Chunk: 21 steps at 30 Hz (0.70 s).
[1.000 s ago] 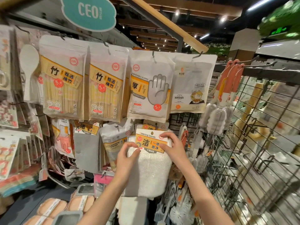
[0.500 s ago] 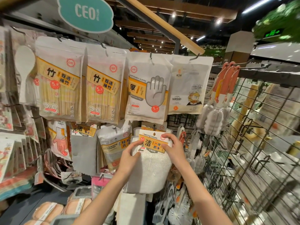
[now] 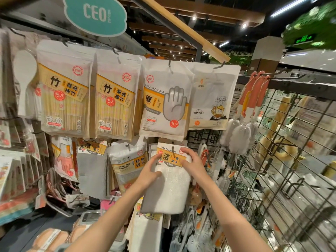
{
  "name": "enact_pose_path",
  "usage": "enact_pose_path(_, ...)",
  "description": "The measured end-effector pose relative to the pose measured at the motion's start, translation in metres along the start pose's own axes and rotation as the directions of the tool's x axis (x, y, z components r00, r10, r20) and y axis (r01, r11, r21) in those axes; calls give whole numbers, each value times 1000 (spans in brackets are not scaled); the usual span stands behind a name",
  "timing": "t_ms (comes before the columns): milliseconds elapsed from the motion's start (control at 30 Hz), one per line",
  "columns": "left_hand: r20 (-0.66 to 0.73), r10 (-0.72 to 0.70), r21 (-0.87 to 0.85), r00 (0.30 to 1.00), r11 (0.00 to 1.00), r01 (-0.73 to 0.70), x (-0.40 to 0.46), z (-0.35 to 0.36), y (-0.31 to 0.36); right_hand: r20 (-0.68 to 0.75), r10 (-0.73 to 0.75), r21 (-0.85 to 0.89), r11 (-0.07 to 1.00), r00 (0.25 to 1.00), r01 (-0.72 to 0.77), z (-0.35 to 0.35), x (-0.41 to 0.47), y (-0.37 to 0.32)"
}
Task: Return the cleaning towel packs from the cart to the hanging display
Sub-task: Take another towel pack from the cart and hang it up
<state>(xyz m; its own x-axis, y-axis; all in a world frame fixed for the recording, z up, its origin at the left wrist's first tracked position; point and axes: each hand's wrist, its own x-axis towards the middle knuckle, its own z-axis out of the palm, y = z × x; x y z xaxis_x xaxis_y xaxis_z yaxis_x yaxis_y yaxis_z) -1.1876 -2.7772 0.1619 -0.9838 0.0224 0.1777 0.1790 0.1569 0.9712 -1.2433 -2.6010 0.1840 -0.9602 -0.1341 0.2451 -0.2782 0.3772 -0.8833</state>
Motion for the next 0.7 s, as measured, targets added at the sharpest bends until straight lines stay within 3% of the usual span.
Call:
enact_pose_path(133, 38, -90, 19, 995, 996, 90, 23, -1, 8, 123, 58, -165, 986, 991, -37, -7, 13, -6)
enact_pose_path(267, -27, -244, 161, 969, 956, 246, 32, 2, 4, 161, 172, -237, 963, 972, -131, -5, 14, -4)
enact_pose_path(567, -80, -154, 438, 985, 882, 173, 30, 7, -3, 165, 101, -240, 969, 981, -59, -11, 7, -3)
enact_pose_path(700, -31, -135, 525, 990, 841, 131, 29, 1, 1, 226, -26, -423, 898, 974, 122, -11, 6, 1)
